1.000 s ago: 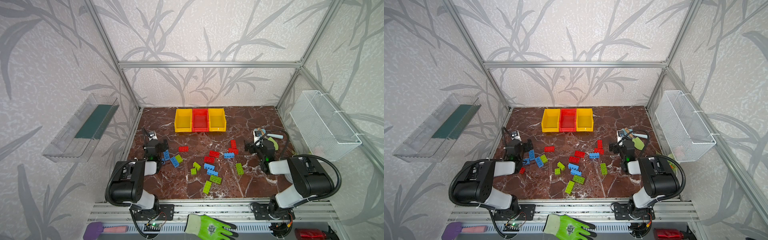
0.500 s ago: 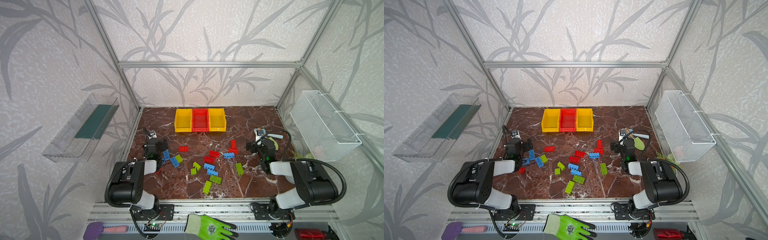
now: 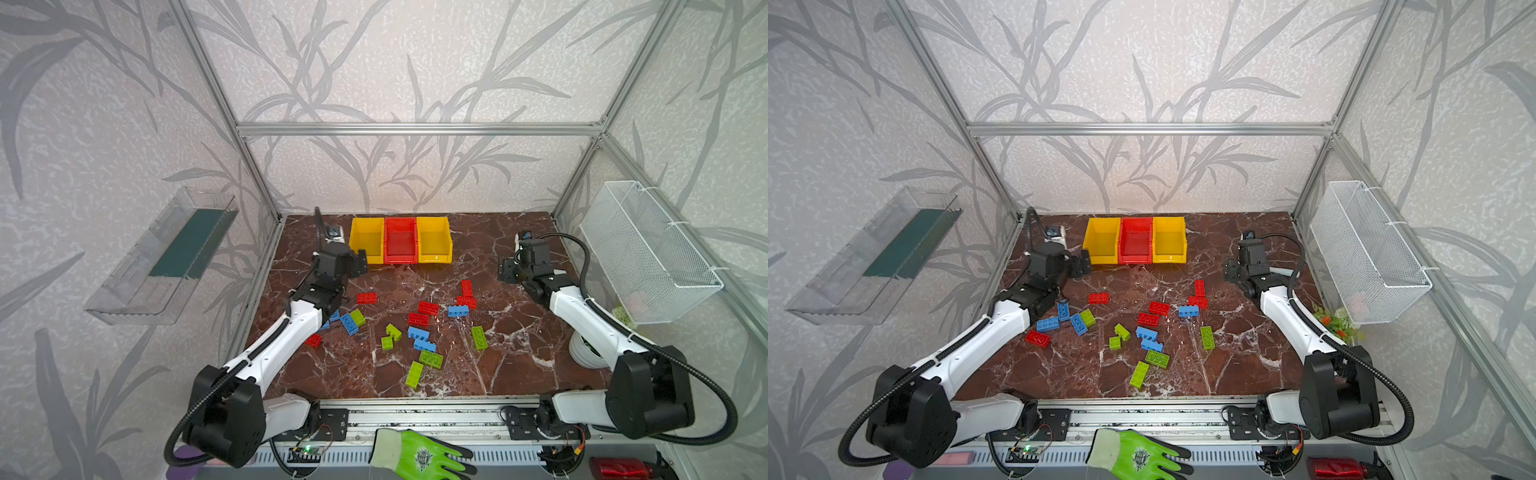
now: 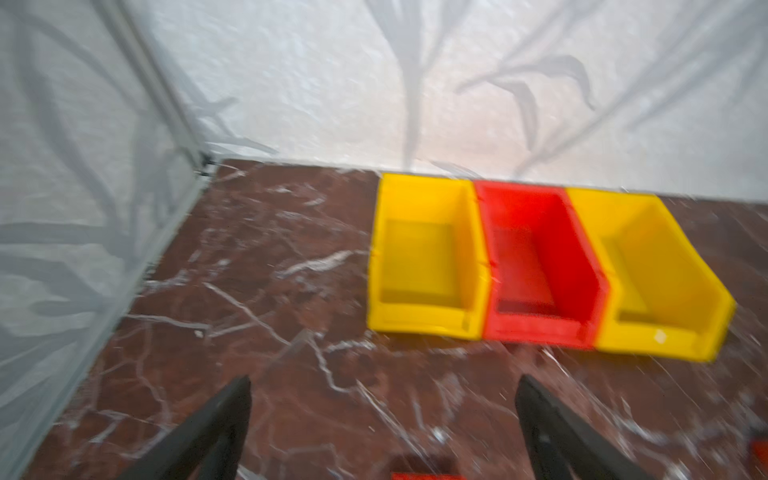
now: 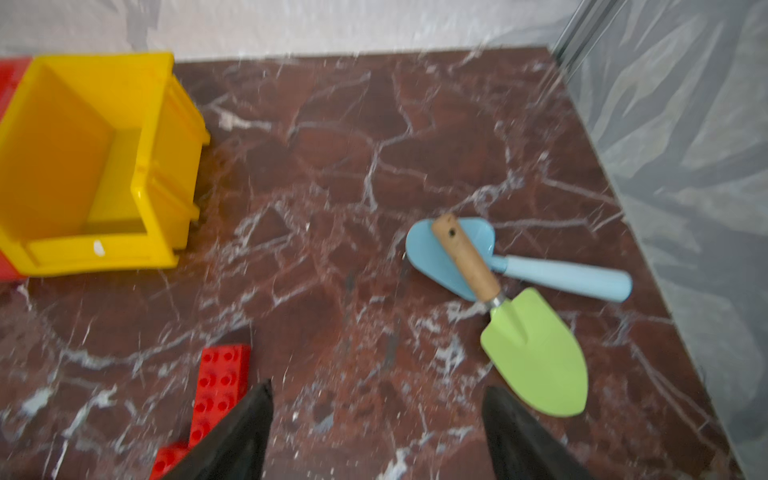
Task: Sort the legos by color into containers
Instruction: 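Grasp a red brick with the right gripper while the left arm moves toward the bins, then carry the red brick with the right gripper into the nearest yellow bin and release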
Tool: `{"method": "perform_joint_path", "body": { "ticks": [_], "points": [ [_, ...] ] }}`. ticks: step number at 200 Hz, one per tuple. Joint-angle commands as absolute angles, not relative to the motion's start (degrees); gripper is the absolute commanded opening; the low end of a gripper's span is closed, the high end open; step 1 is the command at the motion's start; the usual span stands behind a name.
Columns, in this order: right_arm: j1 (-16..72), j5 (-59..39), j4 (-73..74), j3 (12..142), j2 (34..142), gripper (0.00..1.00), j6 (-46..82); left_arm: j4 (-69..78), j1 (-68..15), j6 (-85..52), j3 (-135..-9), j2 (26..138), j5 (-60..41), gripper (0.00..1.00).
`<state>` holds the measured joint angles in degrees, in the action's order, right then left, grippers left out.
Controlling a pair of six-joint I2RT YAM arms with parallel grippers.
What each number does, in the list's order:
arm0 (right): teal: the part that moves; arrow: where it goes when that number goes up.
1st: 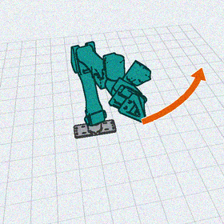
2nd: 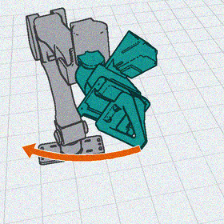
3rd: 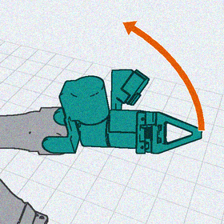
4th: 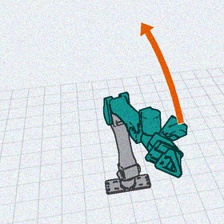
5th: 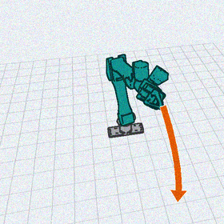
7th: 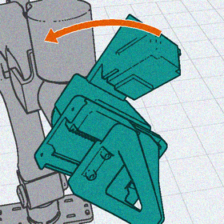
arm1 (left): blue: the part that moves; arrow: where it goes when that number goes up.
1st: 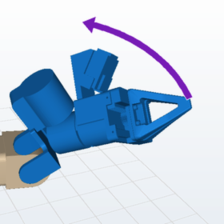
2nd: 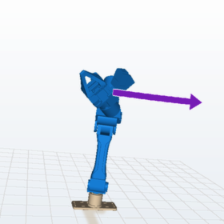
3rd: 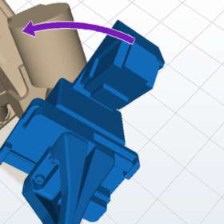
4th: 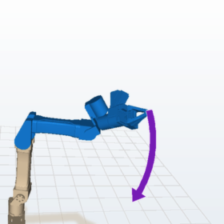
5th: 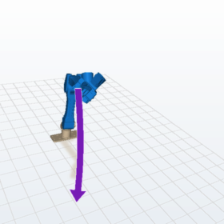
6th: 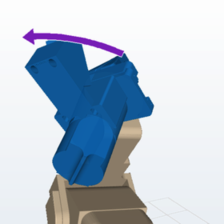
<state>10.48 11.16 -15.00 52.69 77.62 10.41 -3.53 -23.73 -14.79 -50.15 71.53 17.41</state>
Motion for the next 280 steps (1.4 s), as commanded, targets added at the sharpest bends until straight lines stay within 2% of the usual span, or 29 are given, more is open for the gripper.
{"method": "perform_joint_path", "body": {
  "ticks": [1,29,56,123,186,206,241,280],
  "points": [
    [11.63,6.22,-24.15,52.71,76.09,0.73,13.77,-14.08,-31.3,-20.43,-52.61,72.24,18.74,0.99],
    [14.33,4.69,-26.67,54.21,79.11,0.71,15.11,-16.91,-40.37,-21.69,-54.79,75.35,20.71,0.99],
    [16.36,1.53,-27.03,56.74,84.82,0.67,15.63,-18.74,-43.19,-21.59,-57.17,77.56,21.23,0.99],
    [18.73,-1.95,-31.19,69.72,101.13,0.67,16.57,-17.6,-42.23,-14.05,-61.18,80.24,24.51,0.99],
    [19.99,-2.82,-34.57,75.91,109.96,0.66,17.45,-15.55,-32.57,-15.85,-63.91,83.5,16.29,0.99],
    [20.9,-0.89,-36.42,77.35,111.96,0.6,17.28,-14.61,-30.91,-15.45,-63.66,83.9,15.56,0.99],
    [21.31,1.96,-40.69,80.36,113.92,0.35,16.45,-13.95,-29.47,-15.27,-63.55,84.68,15.77,0.99],
    [21.6,2.47,-45.84,86.36,112.46,0.27,15.56,-13.32,-27.77,-14.86,-63.38,84.04,15.61,0.99]
  ]
}}
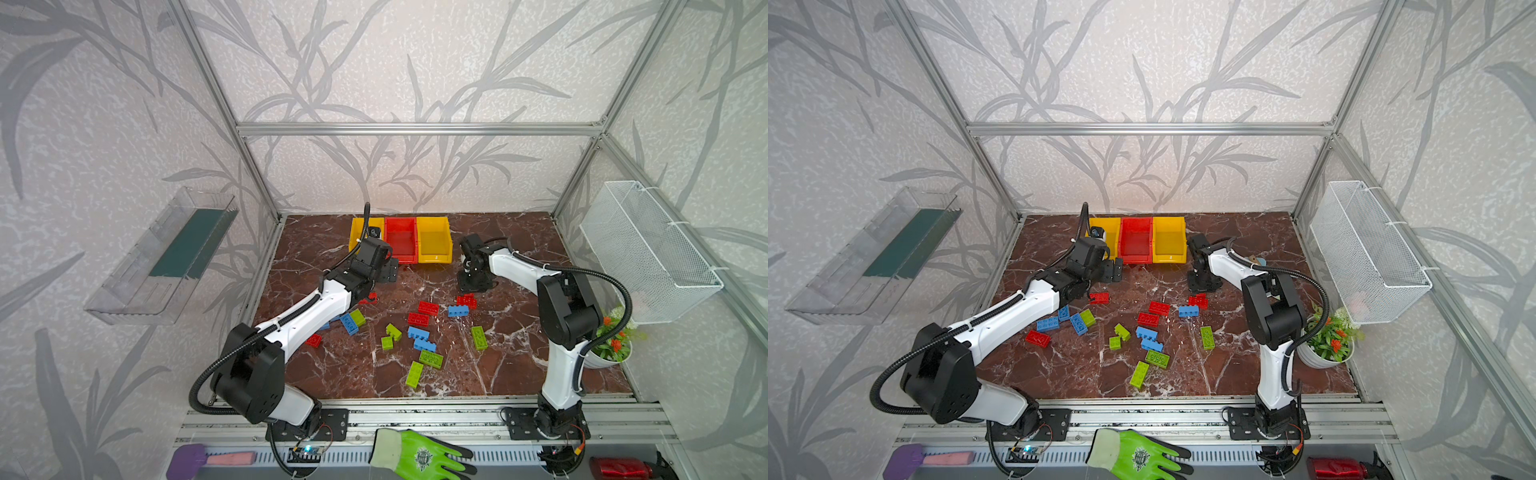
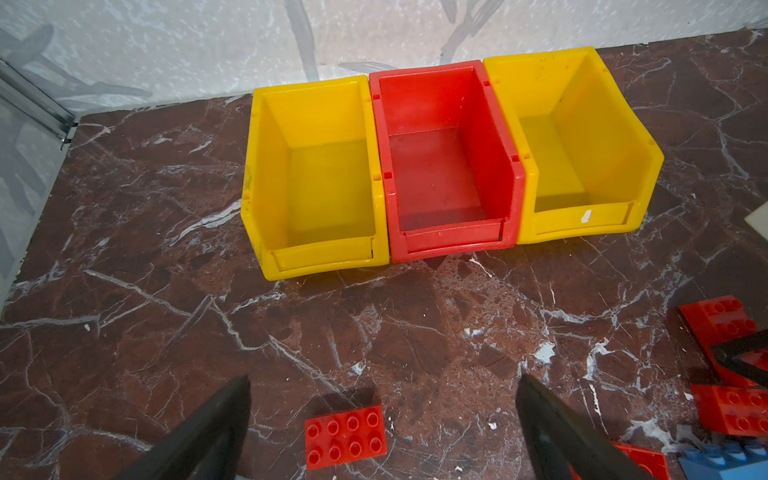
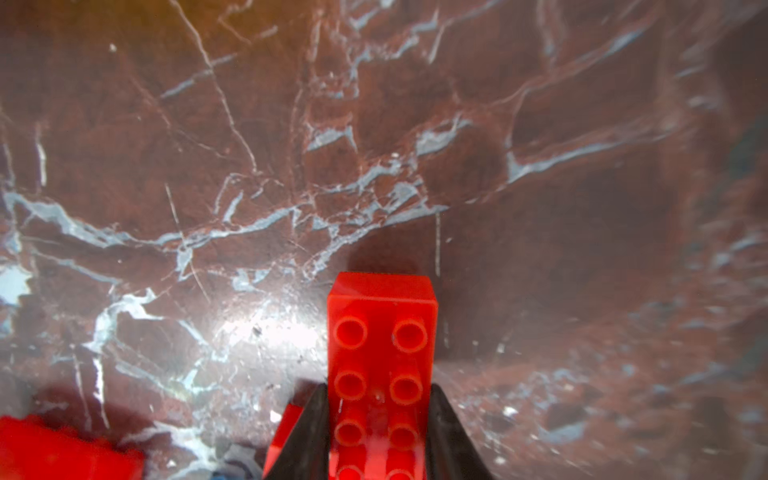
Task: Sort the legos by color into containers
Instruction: 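Carry the red brick with the right gripper into the nearest yellow bin and release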
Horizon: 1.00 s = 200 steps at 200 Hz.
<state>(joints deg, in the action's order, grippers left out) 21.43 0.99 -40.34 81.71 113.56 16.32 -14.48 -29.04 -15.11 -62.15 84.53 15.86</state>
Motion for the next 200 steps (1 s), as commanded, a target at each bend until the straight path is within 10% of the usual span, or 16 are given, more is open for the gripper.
{"method": "perform_joint_path", "body": {
  "ticks": [1,147,200],
  "points": [
    [21.61,2.51,-45.99,86.64,112.44,0.27,15.56,-13.29,-27.73,-14.81,-63.38,83.99,15.67,0.99],
    [25.14,1.85,-55.54,142.21,143.79,0.29,15.35,-14.62,-23.75,-11.07,-58.01,77.16,13.0,0.99],
    [25.31,1.6,-63.84,158.86,150.8,0.68,14.94,-15.91,-23.27,-11.14,-55.58,73.86,13.71,0.99]
  ]
}}
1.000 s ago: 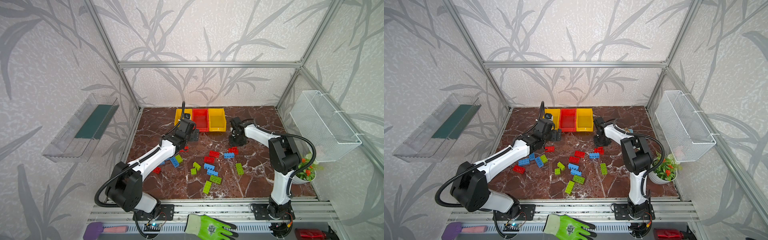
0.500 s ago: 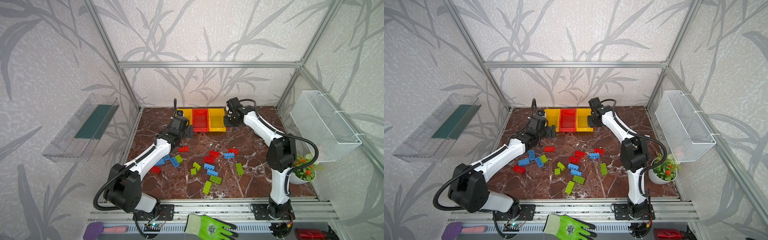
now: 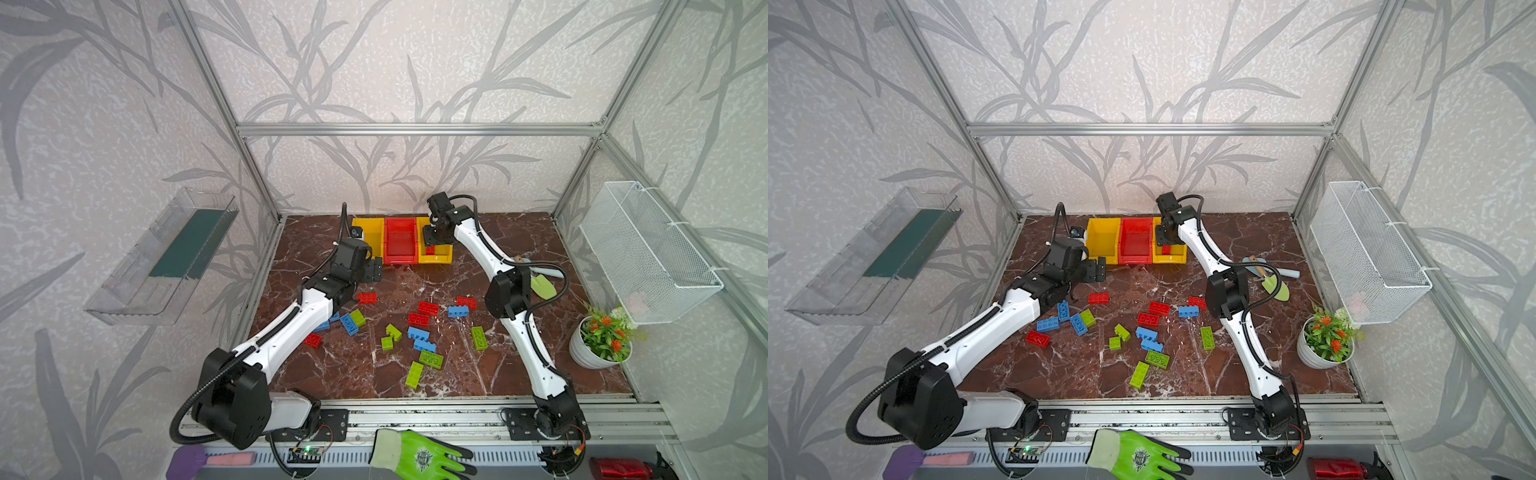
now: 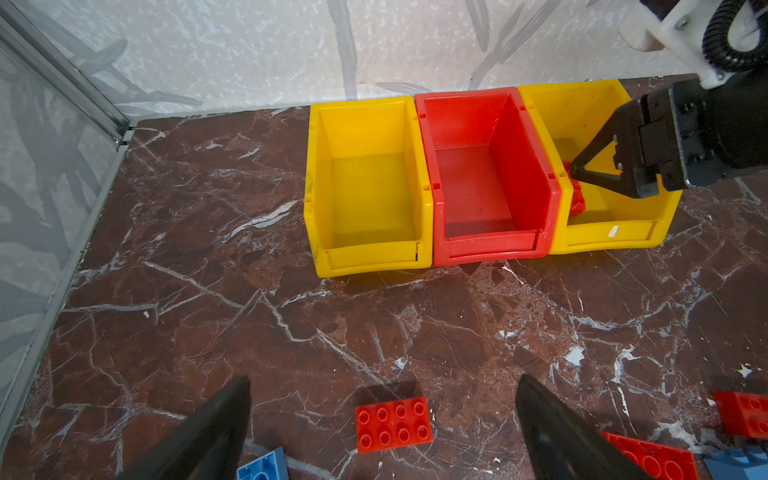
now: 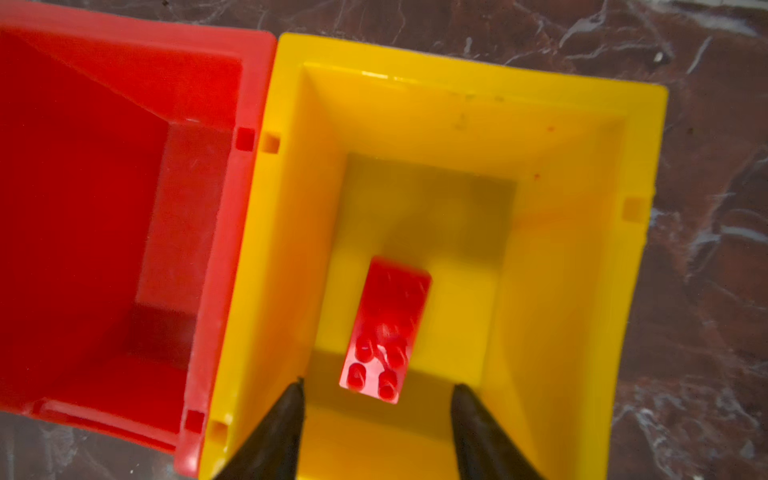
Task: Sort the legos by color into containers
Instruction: 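Carry the red brick with the right gripper into the nearest yellow bin and release, then lower the right gripper onto another red brick and grasp it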
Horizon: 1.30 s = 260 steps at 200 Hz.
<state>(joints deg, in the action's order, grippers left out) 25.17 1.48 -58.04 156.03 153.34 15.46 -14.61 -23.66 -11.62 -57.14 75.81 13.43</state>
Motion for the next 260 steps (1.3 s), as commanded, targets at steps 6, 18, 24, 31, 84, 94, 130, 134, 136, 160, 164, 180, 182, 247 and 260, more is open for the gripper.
{"method": "perform_joint_path", "body": {
  "ticks": [6,18,24,31,84,94,130,134,136,160,164,180,182,247,260],
  "points": [
    [25.37,1.58,-63.74,157.28,149.37,0.69,14.87,-15.84,-23.29,-11.44,-55.4,73.78,13.39,0.99],
    [25.64,1.93,-63.41,152.92,145.42,0.71,14.47,-15.39,-23.26,-12.09,-55.2,73.79,12.65,0.99],
    [25.87,2.58,-63.12,149.8,143.32,0.72,14.41,-15.12,-23.22,-12.45,-55.04,73.88,12.15,0.99],
    [26.13,3.73,-63.11,146.39,140.46,0.74,14.66,-14.6,-23.21,-12.84,-54.93,74.08,11.43,0.99],
    [27.07,8.39,-57.17,108.09,117.04,0.84,20.11,-11.11,-25.07,-13.62,-55.5,77.29,1.81,0.99],
    [27.06,8.18,-54.28,100.1,113.03,0.89,21.45,-10.86,-26.56,-13.49,-55.92,77.91,1.41,0.99],
    [27.07,6.31,-49.2,83.17,104.7,0.94,25.56,-13.61,-33.99,-12.39,-60.1,82.15,1.81,0.99],
    [27.07,6.12,-48.74,82.0,104.34,0.94,25.93,-13.86,-34.7,-12.39,-60.54,82.48,1.71,0.99],
    [27.07,5.97,-48.57,81.54,104.15,0.94,26.06,-13.95,-35.07,-12.39,-60.77,82.63,1.61,0.99],
    [27.07,6.16,-46.52,77.41,103.74,0.95,28.0,-14.45,-37.98,-13.6,-62.37,84.32,-0.37,0.99],
    [27.06,6.16,-46.24,77.0,103.87,0.94,28.24,-14.55,-38.24,-13.9,-62.53,84.49,-0.58,0.99],
    [27.03,6.14,-46.19,76.42,104.75,0.95,29.79,-14.74,-39.21,-14.68,-62.75,84.79,-0.88,0.99],
    [27.04,6.1,-46.18,76.34,105.0,0.94,29.93,-14.74,-39.27,-14.68,-62.75,84.81,-0.77,0.99],
    [26.89,4.66,-42.61,74.71,107.35,0.93,30.91,-15.86,-39.81,-15.18,-63.01,84.03,1.34,0.99],
    [26.64,4.08,-41.97,74.82,107.99,0.93,31.32,-16.08,-39.82,-15.17,-62.94,84.02,1.58,0.99]
  ]
}}
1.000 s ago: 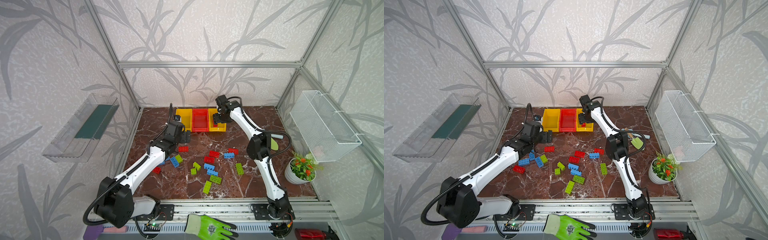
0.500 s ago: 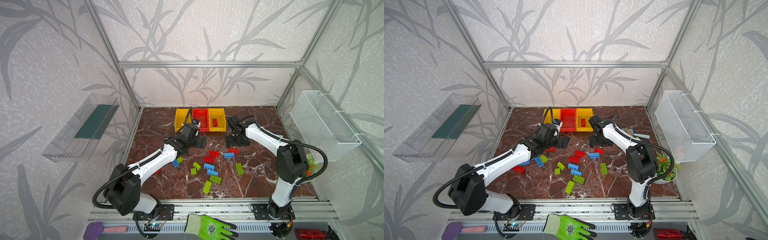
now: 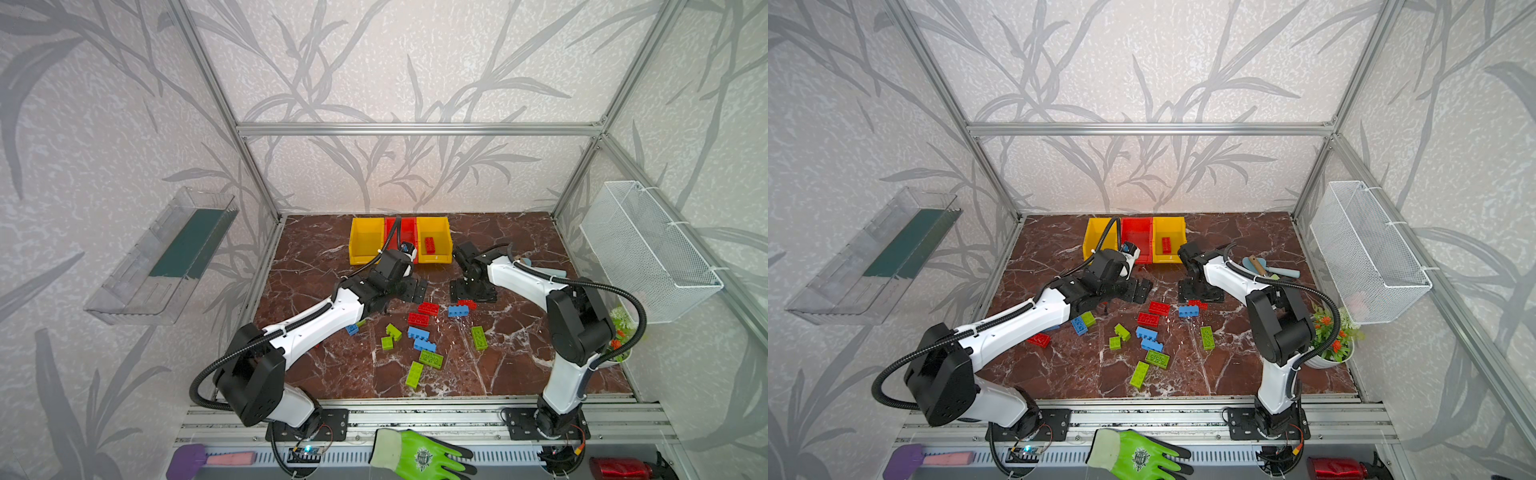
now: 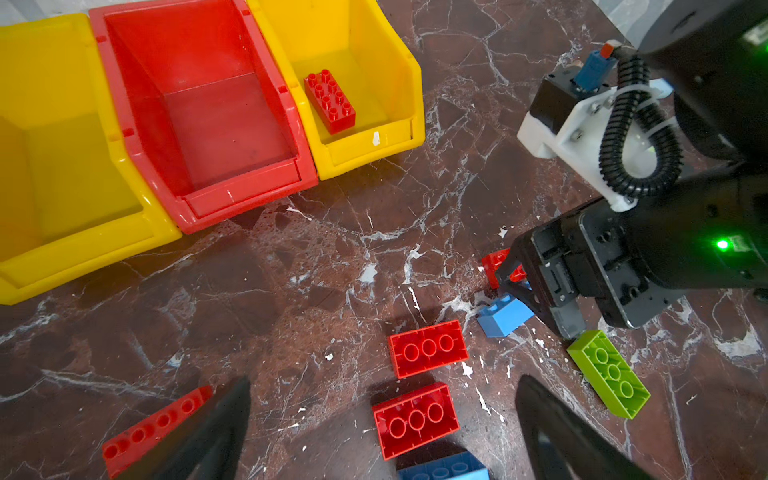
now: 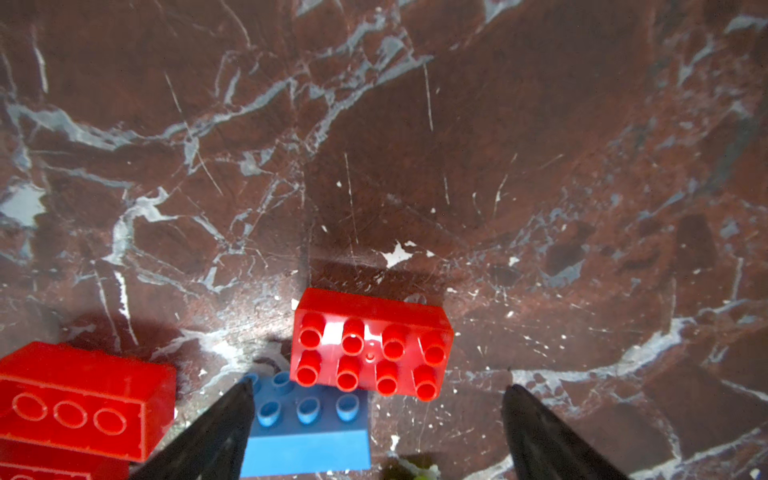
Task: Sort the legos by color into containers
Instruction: 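Lower the right gripper onto another red brick and grasp it, then lift the red brick with the right gripper and drop it into the yellow bin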
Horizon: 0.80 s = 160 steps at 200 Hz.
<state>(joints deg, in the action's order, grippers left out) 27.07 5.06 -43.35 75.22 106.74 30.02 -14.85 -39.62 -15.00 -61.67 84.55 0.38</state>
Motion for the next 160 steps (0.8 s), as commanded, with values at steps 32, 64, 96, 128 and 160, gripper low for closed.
{"method": "perform_joint_path", "body": {
  "ticks": [32,64,96,128,160],
  "points": [
    [25.36,2.23,-40.83,74.93,109.96,0.89,33.59,-16.34,-39.81,-14.82,-62.87,84.02,2.11,0.99],
    [24.87,1.42,-40.61,74.52,111.33,0.82,34.63,-16.55,-39.82,-13.73,-63.02,84.37,2.38,0.99],
    [24.8,0.59,-40.81,74.44,112.8,0.65,34.76,-17.03,-39.84,-12.22,-63.53,85.2,2.55,0.99],
    [24.87,0.35,-43.32,77.52,112.7,0.43,33.9,-17.74,-39.68,-11.11,-64.78,86.28,4.14,0.99],
    [24.87,0.37,-46.75,85.69,112.73,0.42,32.2,-17.28,-39.08,-9.87,-65.15,86.68,5.57,0.99]
  ]
}}
